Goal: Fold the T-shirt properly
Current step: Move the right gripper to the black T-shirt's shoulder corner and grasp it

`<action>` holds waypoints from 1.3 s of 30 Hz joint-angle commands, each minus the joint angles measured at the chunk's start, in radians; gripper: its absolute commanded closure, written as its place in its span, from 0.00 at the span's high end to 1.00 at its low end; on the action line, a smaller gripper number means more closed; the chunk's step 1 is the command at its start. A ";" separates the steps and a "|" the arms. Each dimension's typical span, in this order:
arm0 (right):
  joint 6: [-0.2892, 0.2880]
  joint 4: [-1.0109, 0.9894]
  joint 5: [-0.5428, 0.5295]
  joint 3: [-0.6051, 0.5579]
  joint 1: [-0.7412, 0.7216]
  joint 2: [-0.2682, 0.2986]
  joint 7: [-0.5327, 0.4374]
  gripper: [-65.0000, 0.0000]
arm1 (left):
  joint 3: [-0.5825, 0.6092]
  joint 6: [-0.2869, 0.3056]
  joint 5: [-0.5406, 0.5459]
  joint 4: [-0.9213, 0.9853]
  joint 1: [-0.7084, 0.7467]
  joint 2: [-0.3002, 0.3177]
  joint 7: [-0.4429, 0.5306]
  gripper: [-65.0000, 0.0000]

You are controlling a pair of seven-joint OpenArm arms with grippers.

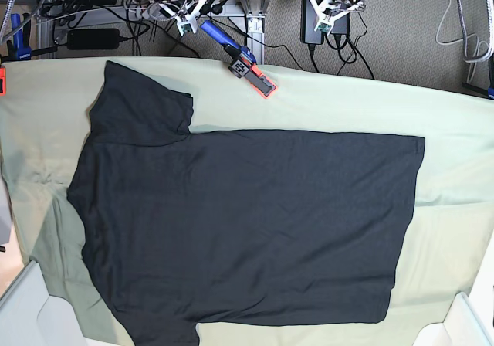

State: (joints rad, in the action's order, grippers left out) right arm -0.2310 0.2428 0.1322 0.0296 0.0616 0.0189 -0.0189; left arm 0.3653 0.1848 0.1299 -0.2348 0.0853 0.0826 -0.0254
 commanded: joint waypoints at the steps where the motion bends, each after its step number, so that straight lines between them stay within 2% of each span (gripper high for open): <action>1: 0.042 0.006 0.002 -0.002 0.002 0.000 -0.008 0.05 | 0.001 0.010 0.001 -0.003 0.001 0.002 0.006 0.00; 15: 0.041 0.009 -0.001 -0.002 0.004 0.000 -0.007 0.05 | 0.001 0.011 0.001 -0.003 0.003 0.004 0.055 0.00; 18: 0.041 0.019 0.003 -0.002 0.026 0.003 -0.007 0.05 | 0.001 0.011 0.001 -0.003 0.019 0.018 0.116 0.00; 23: 0.041 0.135 0.077 -0.002 0.131 0.021 -0.007 0.05 | 0.001 0.061 0.018 -0.013 0.082 0.063 0.264 0.00; 26: 0.041 0.239 0.089 -0.002 0.216 0.054 -0.007 0.05 | 0.001 0.064 0.022 -0.070 0.135 0.105 0.311 0.00; 33: 0.041 0.481 0.076 -0.002 0.394 0.166 0.033 0.05 | -0.011 0.071 0.096 -0.348 0.284 0.219 0.314 0.00; 39: 0.042 0.719 -0.013 -0.002 0.569 0.296 0.121 0.05 | -0.124 0.071 0.099 -0.609 0.434 0.306 0.313 0.00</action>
State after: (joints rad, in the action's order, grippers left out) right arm -0.2142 0.9573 0.1215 0.0246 0.6125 0.3012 0.1051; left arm 0.2417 0.2481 0.2256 -0.8394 0.5106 0.3805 0.2687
